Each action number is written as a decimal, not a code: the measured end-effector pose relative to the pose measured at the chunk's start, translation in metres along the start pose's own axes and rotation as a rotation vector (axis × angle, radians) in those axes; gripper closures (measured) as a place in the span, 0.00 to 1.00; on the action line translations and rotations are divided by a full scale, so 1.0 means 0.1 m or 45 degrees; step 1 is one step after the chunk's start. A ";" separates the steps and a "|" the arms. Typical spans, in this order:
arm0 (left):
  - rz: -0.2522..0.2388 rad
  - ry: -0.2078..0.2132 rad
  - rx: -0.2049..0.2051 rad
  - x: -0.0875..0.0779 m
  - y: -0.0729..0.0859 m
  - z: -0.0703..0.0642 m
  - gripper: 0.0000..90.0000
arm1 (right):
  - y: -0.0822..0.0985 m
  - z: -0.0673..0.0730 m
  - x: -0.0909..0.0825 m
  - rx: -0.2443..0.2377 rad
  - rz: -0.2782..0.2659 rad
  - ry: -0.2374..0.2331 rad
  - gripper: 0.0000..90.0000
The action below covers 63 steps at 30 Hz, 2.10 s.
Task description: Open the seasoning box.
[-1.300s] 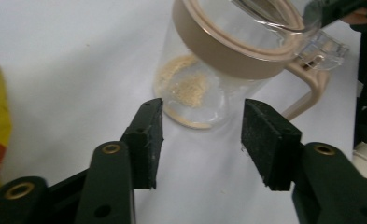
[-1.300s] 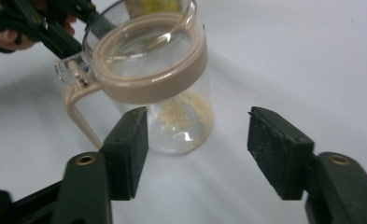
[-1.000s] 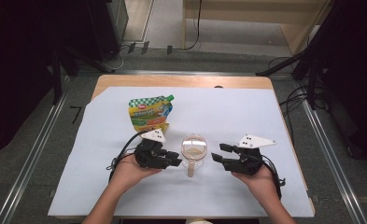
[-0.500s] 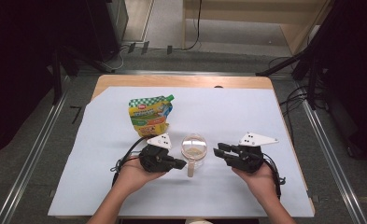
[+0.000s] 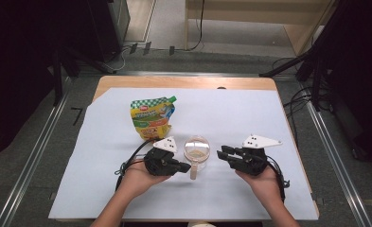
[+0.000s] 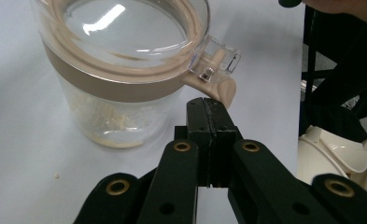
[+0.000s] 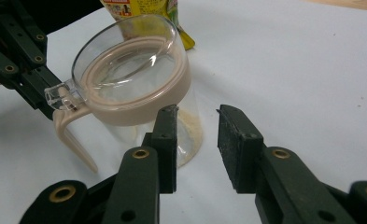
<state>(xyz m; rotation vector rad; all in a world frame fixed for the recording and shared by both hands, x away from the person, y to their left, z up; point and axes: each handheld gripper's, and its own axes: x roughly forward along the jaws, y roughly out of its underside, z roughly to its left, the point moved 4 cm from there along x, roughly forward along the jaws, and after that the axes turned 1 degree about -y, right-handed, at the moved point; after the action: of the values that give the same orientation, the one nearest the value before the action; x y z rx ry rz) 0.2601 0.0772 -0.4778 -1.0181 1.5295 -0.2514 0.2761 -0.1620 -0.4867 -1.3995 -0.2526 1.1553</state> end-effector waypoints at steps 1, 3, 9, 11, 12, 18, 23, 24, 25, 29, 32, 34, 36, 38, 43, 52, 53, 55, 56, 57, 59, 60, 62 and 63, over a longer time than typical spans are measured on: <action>-0.005 0.006 -0.007 0.02 0.00 0.00 1.00 | 0.00 0.00 0.00 -0.001 0.002 0.001 0.78; 0.005 0.008 -0.007 0.05 0.00 -0.01 1.00 | 0.00 0.00 -0.01 -0.002 0.005 0.003 0.78; -0.001 0.026 -0.010 0.13 -0.05 -0.07 1.00 | 0.02 0.00 -0.02 0.002 0.008 0.011 0.78; -0.003 0.036 -0.004 0.17 -0.07 -0.10 1.00 | 0.02 0.00 -0.02 0.002 0.010 0.010 0.79; -0.003 0.036 -0.004 0.17 -0.07 -0.10 1.00 | 0.02 0.00 -0.02 0.002 0.010 0.010 0.79; -0.015 0.067 -0.021 0.26 -0.13 -0.15 1.00 | 0.04 0.02 -0.04 -0.001 0.024 0.014 0.82; -0.009 0.090 -0.004 0.34 -0.17 -0.19 1.00 | 0.07 0.03 -0.06 -0.001 0.041 0.015 0.88; -0.004 0.101 -0.007 0.34 -0.17 -0.20 1.00 | 0.09 0.04 -0.07 -0.007 0.045 0.010 0.91; 0.006 0.117 -0.011 0.32 -0.16 -0.19 1.00 | 0.09 0.05 -0.08 -0.002 0.049 0.010 0.92; 0.021 0.132 -0.026 0.26 -0.14 -0.17 0.98 | 0.11 0.10 -0.13 -0.005 0.060 0.007 0.95; 0.022 0.159 -0.015 0.14 -0.11 -0.13 0.90 | 0.14 0.20 -0.17 -0.016 0.074 -0.007 0.96; 0.017 0.181 -0.021 0.11 -0.10 -0.12 0.82 | 0.17 0.26 -0.19 -0.012 0.085 -0.020 0.96; 0.016 0.218 -0.011 0.06 -0.08 -0.10 0.78 | 0.18 0.29 -0.20 -0.017 0.088 -0.023 0.96; 0.024 0.220 -0.012 0.00 -0.04 -0.06 0.69 | 0.20 0.38 -0.23 -0.043 0.101 -0.039 1.00; 0.007 0.155 -0.046 -0.09 -0.01 0.07 0.62 | 0.22 0.49 -0.24 -0.068 0.129 -0.067 1.00; -0.028 0.038 -0.047 -0.15 0.03 0.22 0.49 | 0.28 0.66 -0.24 -0.083 0.159 -0.143 1.00; -0.037 0.036 -0.050 -0.15 0.04 0.23 0.49 | 0.28 0.66 -0.24 -0.083 0.159 -0.143 1.00; -0.034 0.026 -0.059 -0.15 0.04 0.25 0.49 | 0.31 0.71 -0.20 -0.093 0.180 -0.166 1.00; -0.031 0.024 -0.061 -0.15 0.05 0.26 0.48 | 0.32 0.74 -0.17 -0.101 0.190 -0.181 1.00; -0.028 0.016 -0.067 -0.16 0.05 0.27 0.47 | 0.33 0.76 -0.16 -0.101 0.195 -0.190 1.00; -0.028 0.004 -0.081 -0.16 0.06 0.29 0.46 | 0.35 0.80 -0.11 -0.091 0.215 -0.215 1.00; -0.033 0.005 -0.088 -0.17 0.06 0.30 0.45 | 0.37 0.83 -0.06 -0.101 0.226 -0.230 1.00; -0.035 -0.001 -0.082 -0.17 0.06 0.30 0.45 | 0.38 0.84 -0.04 -0.105 0.234 -0.235 1.00; -0.035 -0.006 -0.082 -0.18 0.06 0.31 0.45 | 0.39 0.86 -0.02 -0.108 0.237 -0.234 1.00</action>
<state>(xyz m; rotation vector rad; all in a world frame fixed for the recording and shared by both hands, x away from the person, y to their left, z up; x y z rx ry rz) 0.2828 0.1051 -0.4775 -1.0907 1.5286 -0.2199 0.1934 -0.1189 -0.4979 -1.4147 -0.3090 1.4448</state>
